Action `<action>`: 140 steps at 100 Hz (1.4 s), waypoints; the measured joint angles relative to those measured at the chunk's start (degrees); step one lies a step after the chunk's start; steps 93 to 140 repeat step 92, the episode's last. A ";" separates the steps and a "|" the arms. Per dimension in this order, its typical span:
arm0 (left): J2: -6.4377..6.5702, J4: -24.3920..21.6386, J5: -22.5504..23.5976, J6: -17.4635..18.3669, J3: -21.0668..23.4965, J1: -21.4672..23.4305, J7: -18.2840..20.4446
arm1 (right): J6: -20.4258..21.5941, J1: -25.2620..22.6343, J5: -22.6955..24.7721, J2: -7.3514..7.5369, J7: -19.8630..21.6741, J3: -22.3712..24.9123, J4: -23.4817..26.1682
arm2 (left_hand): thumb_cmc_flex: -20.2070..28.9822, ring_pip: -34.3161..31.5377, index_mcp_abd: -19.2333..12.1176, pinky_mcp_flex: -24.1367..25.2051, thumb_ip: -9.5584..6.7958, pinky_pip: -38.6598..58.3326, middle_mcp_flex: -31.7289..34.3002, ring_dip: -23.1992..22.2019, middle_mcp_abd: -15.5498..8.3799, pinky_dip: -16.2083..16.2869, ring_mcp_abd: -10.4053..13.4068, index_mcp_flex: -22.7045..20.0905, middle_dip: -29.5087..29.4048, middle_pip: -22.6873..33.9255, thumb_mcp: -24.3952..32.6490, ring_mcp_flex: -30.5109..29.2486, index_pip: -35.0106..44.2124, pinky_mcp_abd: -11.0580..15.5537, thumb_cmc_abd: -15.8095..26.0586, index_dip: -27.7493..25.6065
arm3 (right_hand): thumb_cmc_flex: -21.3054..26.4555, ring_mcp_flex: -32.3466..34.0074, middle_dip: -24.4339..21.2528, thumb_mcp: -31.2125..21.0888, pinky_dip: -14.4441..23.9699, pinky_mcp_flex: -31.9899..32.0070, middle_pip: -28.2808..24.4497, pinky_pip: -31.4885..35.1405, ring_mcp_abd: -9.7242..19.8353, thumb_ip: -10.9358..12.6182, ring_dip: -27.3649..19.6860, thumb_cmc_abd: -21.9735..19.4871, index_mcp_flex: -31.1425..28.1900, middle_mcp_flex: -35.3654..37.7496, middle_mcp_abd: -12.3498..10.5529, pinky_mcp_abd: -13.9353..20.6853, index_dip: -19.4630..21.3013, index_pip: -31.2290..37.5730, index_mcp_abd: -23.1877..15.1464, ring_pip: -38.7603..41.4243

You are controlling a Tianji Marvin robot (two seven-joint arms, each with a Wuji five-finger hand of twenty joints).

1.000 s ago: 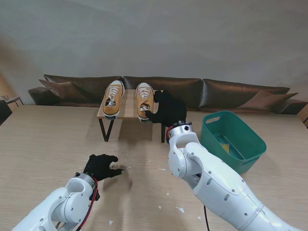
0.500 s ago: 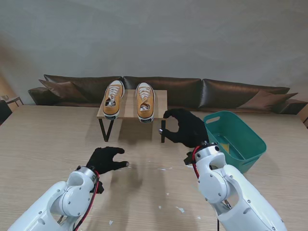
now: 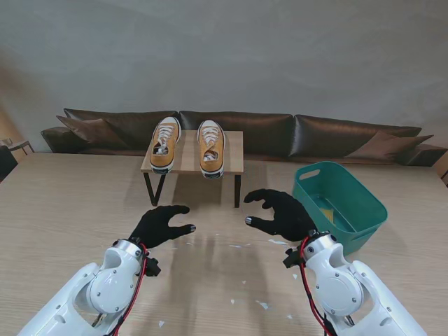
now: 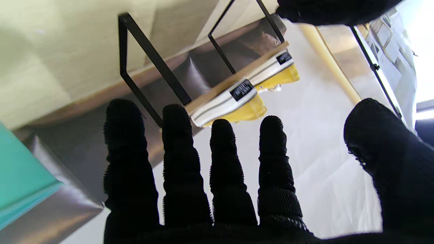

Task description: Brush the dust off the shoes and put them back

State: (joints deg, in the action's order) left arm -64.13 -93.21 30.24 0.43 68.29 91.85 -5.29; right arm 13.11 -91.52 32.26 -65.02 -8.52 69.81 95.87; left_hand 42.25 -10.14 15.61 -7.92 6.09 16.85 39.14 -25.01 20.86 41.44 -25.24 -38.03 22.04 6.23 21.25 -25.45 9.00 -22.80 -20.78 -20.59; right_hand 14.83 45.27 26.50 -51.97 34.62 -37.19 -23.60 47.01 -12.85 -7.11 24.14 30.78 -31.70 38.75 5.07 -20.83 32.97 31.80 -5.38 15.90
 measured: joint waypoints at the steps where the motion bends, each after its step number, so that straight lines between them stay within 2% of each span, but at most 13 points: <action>1: -0.03 -0.03 -0.20 0.04 0.02 0.02 -0.04 | 0.20 0.01 -0.13 0.01 0.08 0.03 -0.29 | 0.00 0.00 0.00 0.00 0.00 0.00 0.00 0.01 0.00 0.10 0.00 0.00 0.00 0.00 0.00 0.00 0.00 -0.01 0.03 0.00 | 0.00 0.00 -0.13 0.00 -0.08 0.00 0.00 -0.03 0.00 0.00 -0.06 0.00 0.00 0.00 0.00 0.00 0.00 -0.03 0.00 -0.02; 13: -0.34 -0.19 -1.28 0.33 0.10 0.27 -0.57 | 0.95 0.06 -1.12 0.09 -0.54 0.03 -3.26 | 0.00 0.09 0.00 0.00 0.00 -0.20 0.00 0.06 0.00 0.24 0.00 0.00 -0.04 0.00 -0.49 0.00 -0.01 -0.10 -0.02 0.00 | 0.00 -0.01 -0.39 0.00 -1.15 0.01 0.00 -0.77 0.40 0.00 -0.33 0.00 0.00 0.00 -0.01 0.00 -0.06 -0.31 -0.02 -0.59; 28: -0.63 -0.03 -2.56 0.33 -0.05 0.49 -1.36 | 0.95 0.25 -2.16 -0.40 -5.86 -0.73 -6.63 | 0.00 0.11 0.00 0.06 0.00 -0.60 -0.01 0.07 0.00 0.27 0.00 0.00 -0.07 0.00 -0.81 0.01 -0.04 -0.21 -0.02 0.04 | 0.04 -0.01 -0.46 -0.06 -1.18 0.15 0.13 -1.02 0.48 0.00 -0.69 0.00 -2.37 0.76 -0.01 0.00 -0.69 -0.48 -0.04 -0.70; 41: -0.83 0.84 -3.55 0.33 -0.57 0.23 -1.75 | 0.94 0.37 -2.88 -0.52 -2.95 -0.59 -7.31 | 0.00 0.13 0.00 0.08 0.00 -0.61 -0.01 0.07 0.00 0.29 0.00 0.00 -0.10 0.00 -0.84 0.02 -0.06 -0.23 -0.02 0.05 | 0.04 -0.01 -0.53 -0.06 -1.18 0.15 0.13 -1.16 0.48 0.00 -0.77 -0.01 -2.37 0.76 -0.01 0.00 -0.74 -0.48 -0.04 -0.71; 73: -1.04 2.41 -4.80 0.12 -1.72 -0.81 -1.67 | 0.77 0.78 -3.40 -0.62 -3.70 -1.04 -7.78 | 0.71 0.58 0.00 0.22 -0.07 -0.64 -0.02 0.07 0.00 0.42 0.00 0.00 -0.58 0.00 -1.38 0.28 -0.08 -0.26 -0.02 0.05 | 0.04 -0.03 -1.01 -0.07 -1.18 0.15 0.13 -1.62 0.48 0.01 -0.77 -0.01 -2.37 0.76 -0.01 0.00 -1.26 -0.48 -0.05 -0.72; 140: -1.15 2.61 -5.22 0.08 -1.91 -1.02 -1.63 | 0.74 0.84 -3.54 -0.65 -3.77 -1.11 -7.83 | 0.71 0.59 0.00 0.29 -0.07 -0.66 -0.04 0.08 0.00 0.93 0.00 0.00 -0.59 0.00 -1.40 0.31 -0.08 -0.27 -0.02 0.05 | 0.04 -0.57 -1.03 -0.07 -1.18 0.15 0.13 -1.67 0.48 0.01 -0.77 -0.01 -2.37 0.76 -0.01 0.00 -1.33 -0.49 -0.05 -0.73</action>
